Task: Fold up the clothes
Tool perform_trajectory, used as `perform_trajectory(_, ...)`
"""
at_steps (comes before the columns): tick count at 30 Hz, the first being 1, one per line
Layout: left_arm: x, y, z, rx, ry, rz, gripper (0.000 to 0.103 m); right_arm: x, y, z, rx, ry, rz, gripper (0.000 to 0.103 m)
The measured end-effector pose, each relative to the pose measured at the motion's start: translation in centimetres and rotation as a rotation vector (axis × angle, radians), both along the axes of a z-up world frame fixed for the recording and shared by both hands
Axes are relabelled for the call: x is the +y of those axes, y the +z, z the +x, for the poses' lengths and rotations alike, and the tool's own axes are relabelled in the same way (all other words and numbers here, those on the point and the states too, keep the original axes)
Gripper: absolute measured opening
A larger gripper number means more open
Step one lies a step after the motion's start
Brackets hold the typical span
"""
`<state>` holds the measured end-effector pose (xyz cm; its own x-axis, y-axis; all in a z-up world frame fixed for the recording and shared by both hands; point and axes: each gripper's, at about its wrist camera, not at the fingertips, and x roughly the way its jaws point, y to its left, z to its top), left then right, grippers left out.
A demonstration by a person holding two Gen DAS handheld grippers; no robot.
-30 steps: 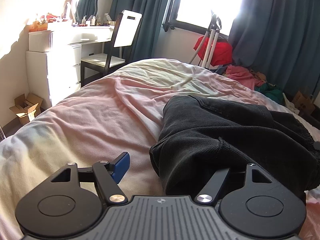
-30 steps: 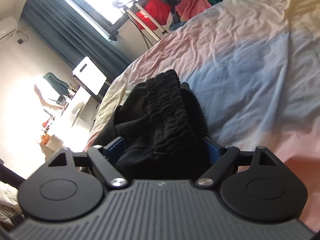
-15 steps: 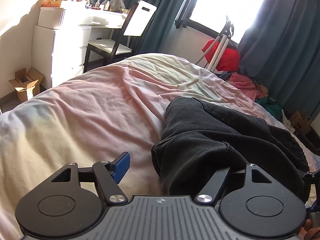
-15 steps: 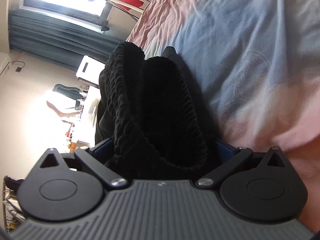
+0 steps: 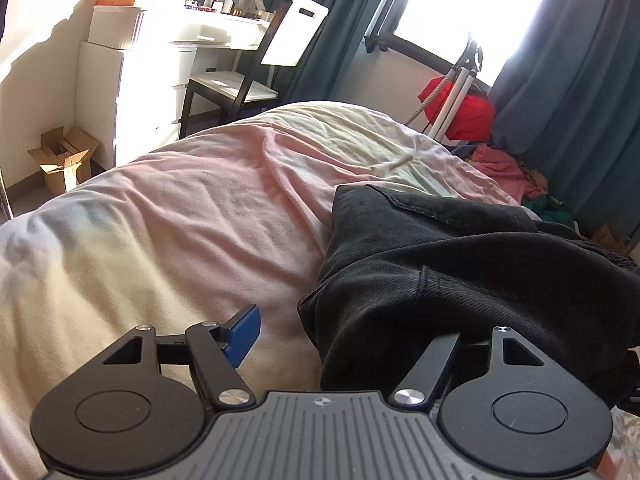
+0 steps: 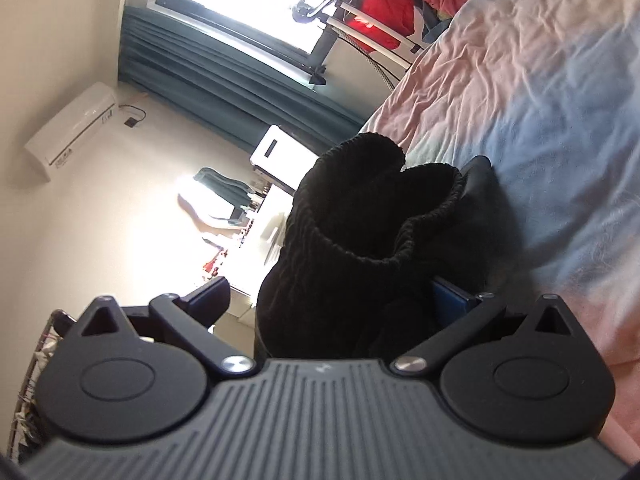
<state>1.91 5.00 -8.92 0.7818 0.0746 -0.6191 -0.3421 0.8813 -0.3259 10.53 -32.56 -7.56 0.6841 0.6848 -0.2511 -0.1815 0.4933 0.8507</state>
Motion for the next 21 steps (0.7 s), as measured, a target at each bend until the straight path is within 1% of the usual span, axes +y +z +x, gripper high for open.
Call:
perform_trajectory(5, -0.8, 0.1, 0.1, -0.002, -0.013, 0.050, 0.072, 0.9, -1.3, 0.7, 0.078, -0.019, -0.102, 0.103)
perform_trajectory(9, -1.4, 0.3, 0.0, -0.002, -0.027, 0.101, 0.073, 2.1, -2.0, 1.0, 0.115, -0.032, -0.223, 0.103)
perform_trajectory(11, -1.2, 0.4, -0.1, 0.005, -0.048, 0.072, 0.073, 2.4, -2.4, 1.2, 0.124, -0.037, -0.250, 0.103)
perform_trajectory(12, -1.0, 0.5, -0.2, 0.010, -0.059, 0.054, 0.071, 2.5, -2.6, 1.3, 0.127, -0.041, -0.254, 0.103)
perform_trajectory(15, -0.6, 0.7, -0.6, 0.023, -0.093, 0.000, 0.070, 2.4, -3.2, 1.5, 0.146, -0.054, -0.235, 0.103)
perform_trajectory(16, -0.4, 0.8, -0.7, 0.027, -0.104, -0.018, 0.072, 2.3, -3.3, 1.5, 0.151, -0.054, -0.231, 0.103)
perform_trajectory(18, 0.3, 1.1, -1.3, 0.033, -0.135, -0.079, 0.074, 2.3, -3.5, 1.6, 0.158, -0.049, -0.231, 0.103)
perform_trajectory(20, 0.9, 1.6, -2.0, 0.018, -0.157, -0.133, 0.077, 2.4, -3.4, 1.6, 0.159, -0.045, -0.235, 0.103)
perform_trajectory(21, 1.4, 1.9, -2.3, 0.004, -0.168, -0.167, 0.082, 2.4, -3.3, 1.5, 0.157, -0.043, -0.241, 0.103)
